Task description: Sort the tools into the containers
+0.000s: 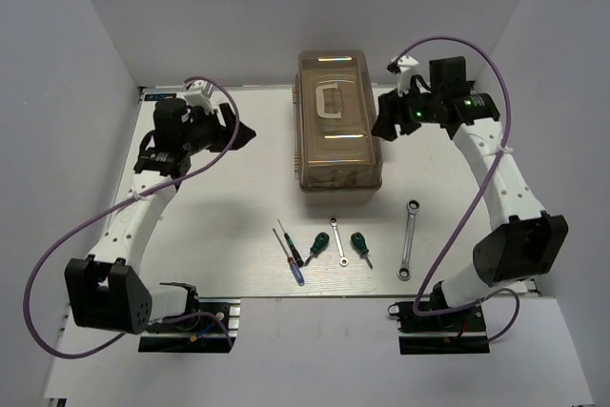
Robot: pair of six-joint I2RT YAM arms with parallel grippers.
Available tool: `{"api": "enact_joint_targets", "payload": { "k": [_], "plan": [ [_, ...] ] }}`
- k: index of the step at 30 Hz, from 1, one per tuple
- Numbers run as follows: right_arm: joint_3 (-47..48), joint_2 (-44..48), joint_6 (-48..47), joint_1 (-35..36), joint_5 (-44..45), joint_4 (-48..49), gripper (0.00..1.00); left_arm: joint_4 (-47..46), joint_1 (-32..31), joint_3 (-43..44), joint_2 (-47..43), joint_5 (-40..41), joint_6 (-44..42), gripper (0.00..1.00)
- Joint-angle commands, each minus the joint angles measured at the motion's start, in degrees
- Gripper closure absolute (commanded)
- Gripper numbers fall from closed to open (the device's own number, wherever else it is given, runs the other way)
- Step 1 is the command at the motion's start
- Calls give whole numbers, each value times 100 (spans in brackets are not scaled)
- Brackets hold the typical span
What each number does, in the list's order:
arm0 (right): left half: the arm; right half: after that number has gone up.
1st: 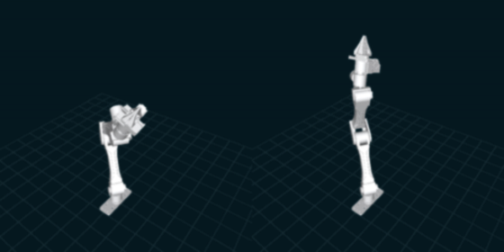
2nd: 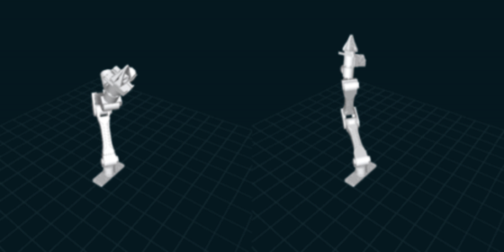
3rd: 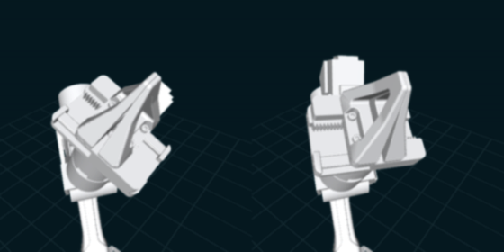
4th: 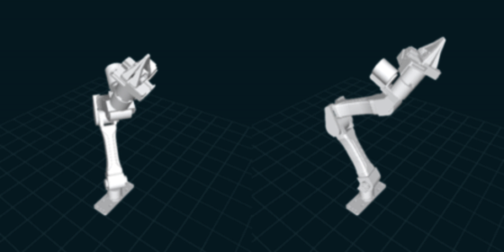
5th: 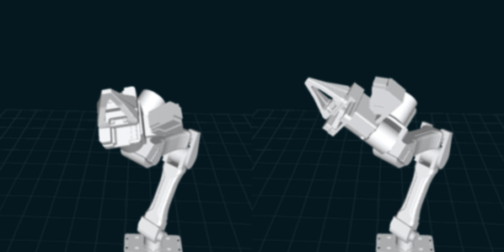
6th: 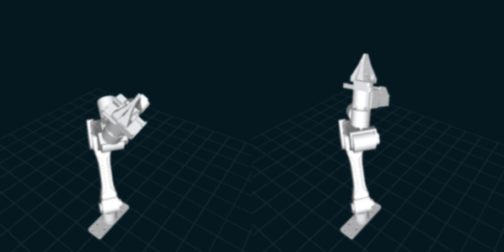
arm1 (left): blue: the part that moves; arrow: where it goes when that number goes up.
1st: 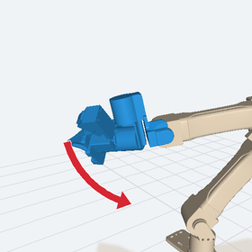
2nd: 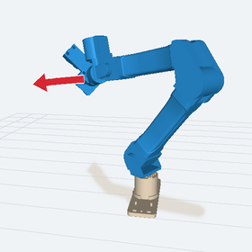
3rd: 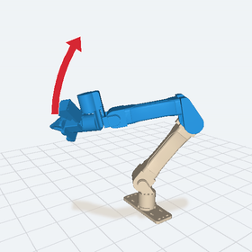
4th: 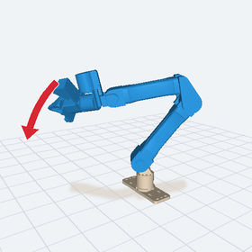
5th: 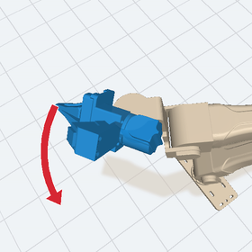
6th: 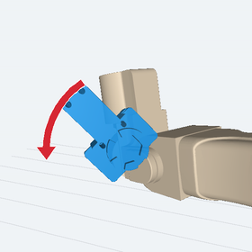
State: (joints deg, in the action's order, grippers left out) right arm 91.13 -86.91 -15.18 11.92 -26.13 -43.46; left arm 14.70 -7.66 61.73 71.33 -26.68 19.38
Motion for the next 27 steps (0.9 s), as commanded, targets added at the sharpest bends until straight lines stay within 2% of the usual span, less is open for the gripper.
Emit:
{"api": "enact_joint_targets", "payload": {
  "k": [1, 4, 8, 10, 11, 12, 13, 14, 15, 16, 17, 18, 19, 21, 22, 27],
  "plan": [
    [623, -472, 689, 310, 116, 286, 31, 59, -25, 409, 328, -382, 101, 26],
    [1421, -1035, 1006, 591, 274, 312, 31, 7, -25, 471, 469, -532, 206, 23],
    [1820, -1476, 1473, 837, 187, 733, 39, -116, -25, 471, 470, -584, 268, 23],
    [1986, -1679, 1752, 960, 161, 1049, 50, -177, -25, 471, 522, -584, 268, 23],
    [2170, -1967, 1921, 1013, 187, 1076, 58, -247, -25, 471, 522, -671, 268, 27],
    [2416, -2092, 2079, 1057, 335, 1059, 72, -309, -25, 471, 574, -820, 268, 54],
    [2670, -2197, 2281, 1127, 424, 981, 78, -371, -25, 471, 575, -891, 268, 73],
    [2769, -2468, 2457, 1145, 572, 945, 82, -441, -25, 471, 627, -953, 268, 87],
    [2891, -2532, 2545, 1137, 574, 980, 80, -442, -25, 523, 628, -1058, 268, 91],
    [2901, -2558, 2616, 1154, 583, 1041, 77, -442, -25, 524, 680, -1059, 268, 90],
    [2840, -2593, 2791, 1154, 574, 1102, 72, -494, -25, 576, 680, -1120, 268, 84],
    [2796, -2602, 2853, 1163, 574, 1321, 63, -494, -25, 577, 733, -1120, 321, 74],
    [2770, -2594, 2906, 1172, 565, 1366, 56, -547, -25, 577, 733, -1120, 321, 56],
    [2743, -2690, 3047, 1207, 609, 1393, 51, -608, -25, 577, 733, -1120, 321, 44],
    [2743, -2725, 3073, 1242, 740, 1384, 42, -609, -25, 577, 803, -1173, 321, 35],
    [2743, -2892, 3328, 1251, 1022, 1428, 41, -845, -25, 681, 926, -1305, 444, 29]
  ]
}}
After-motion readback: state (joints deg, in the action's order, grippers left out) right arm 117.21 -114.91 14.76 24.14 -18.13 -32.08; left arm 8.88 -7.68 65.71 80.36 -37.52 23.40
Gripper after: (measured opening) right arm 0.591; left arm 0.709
